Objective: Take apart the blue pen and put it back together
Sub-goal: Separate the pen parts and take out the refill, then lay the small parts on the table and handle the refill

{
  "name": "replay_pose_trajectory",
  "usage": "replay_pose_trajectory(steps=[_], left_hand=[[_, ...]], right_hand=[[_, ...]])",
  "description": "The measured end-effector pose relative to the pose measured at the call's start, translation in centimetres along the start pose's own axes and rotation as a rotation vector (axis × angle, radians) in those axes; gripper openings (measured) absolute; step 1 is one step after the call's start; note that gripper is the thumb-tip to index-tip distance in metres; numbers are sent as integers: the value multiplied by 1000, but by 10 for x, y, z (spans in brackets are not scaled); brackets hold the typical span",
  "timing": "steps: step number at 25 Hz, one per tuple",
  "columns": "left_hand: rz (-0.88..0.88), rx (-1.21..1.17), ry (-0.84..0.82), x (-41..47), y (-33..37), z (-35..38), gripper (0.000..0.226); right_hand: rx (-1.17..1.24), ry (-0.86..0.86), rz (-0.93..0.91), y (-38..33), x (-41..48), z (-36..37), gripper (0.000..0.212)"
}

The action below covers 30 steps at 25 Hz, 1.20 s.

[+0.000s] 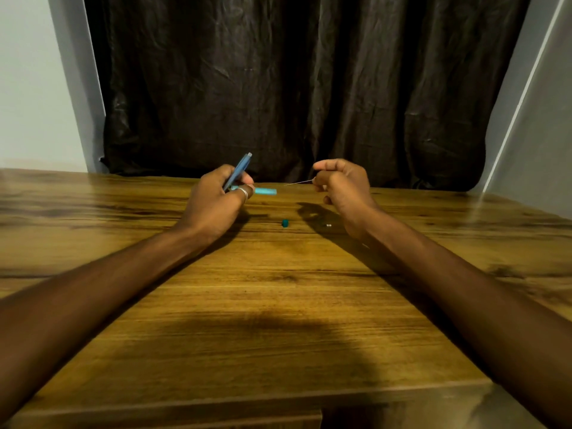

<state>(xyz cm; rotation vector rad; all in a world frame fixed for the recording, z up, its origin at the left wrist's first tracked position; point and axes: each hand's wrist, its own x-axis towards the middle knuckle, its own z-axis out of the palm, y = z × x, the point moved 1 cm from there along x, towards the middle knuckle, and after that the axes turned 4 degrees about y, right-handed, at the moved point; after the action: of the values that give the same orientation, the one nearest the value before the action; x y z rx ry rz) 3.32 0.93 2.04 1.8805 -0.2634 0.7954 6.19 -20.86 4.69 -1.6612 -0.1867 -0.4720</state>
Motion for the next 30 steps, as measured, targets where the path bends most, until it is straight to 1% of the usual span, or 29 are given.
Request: replay_pose_trajectory(steps=[3, 5, 8, 12, 15, 18, 21, 24, 25, 26, 28, 29, 30], left_hand=[[-28, 79, -54, 0, -3, 0, 10], [-41, 191, -146, -1, -6, 3, 12], [-7, 345, -288, -3, -7, 7, 13], [56, 442, -361, -5, -7, 6, 8], [94, 510, -390, -5, -7, 7, 13], [101, 492, -418, -5, -7, 7, 11], [94, 467, -415, -3, -8, 6, 19], [91, 464, -358, -2, -8, 4, 47], [100, 477, -324, -1, -8, 3, 52], [111, 476, -290, 0, -9, 2, 52], [130, 426, -237, 2, -8, 0, 38], [145, 398, -228, 3, -7, -1, 32], [163, 378, -227, 3, -5, -3, 31]], right_hand=[[-35, 80, 0, 3, 8, -5, 25], [-62, 101, 7, 7, 11, -6, 27], [-86, 99, -5, 12, 13, -2, 29], [-120, 88, -17, 14, 14, 1, 30], [-132, 67, -17, 14, 12, 0, 32], [-136, 38, -21, 13, 9, 0, 32], [-145, 33, -25, 12, 8, 0, 33], [-151, 31, -32, 11, 8, 0, 32], [-150, 32, -35, 11, 9, 0, 31], [-149, 31, -39, 11, 9, 0, 31], [-150, 15, -44, 12, 8, 0, 31], [-154, 6, -47, 12, 7, 0, 31], [-160, 2, -50, 13, 7, 0, 31]])
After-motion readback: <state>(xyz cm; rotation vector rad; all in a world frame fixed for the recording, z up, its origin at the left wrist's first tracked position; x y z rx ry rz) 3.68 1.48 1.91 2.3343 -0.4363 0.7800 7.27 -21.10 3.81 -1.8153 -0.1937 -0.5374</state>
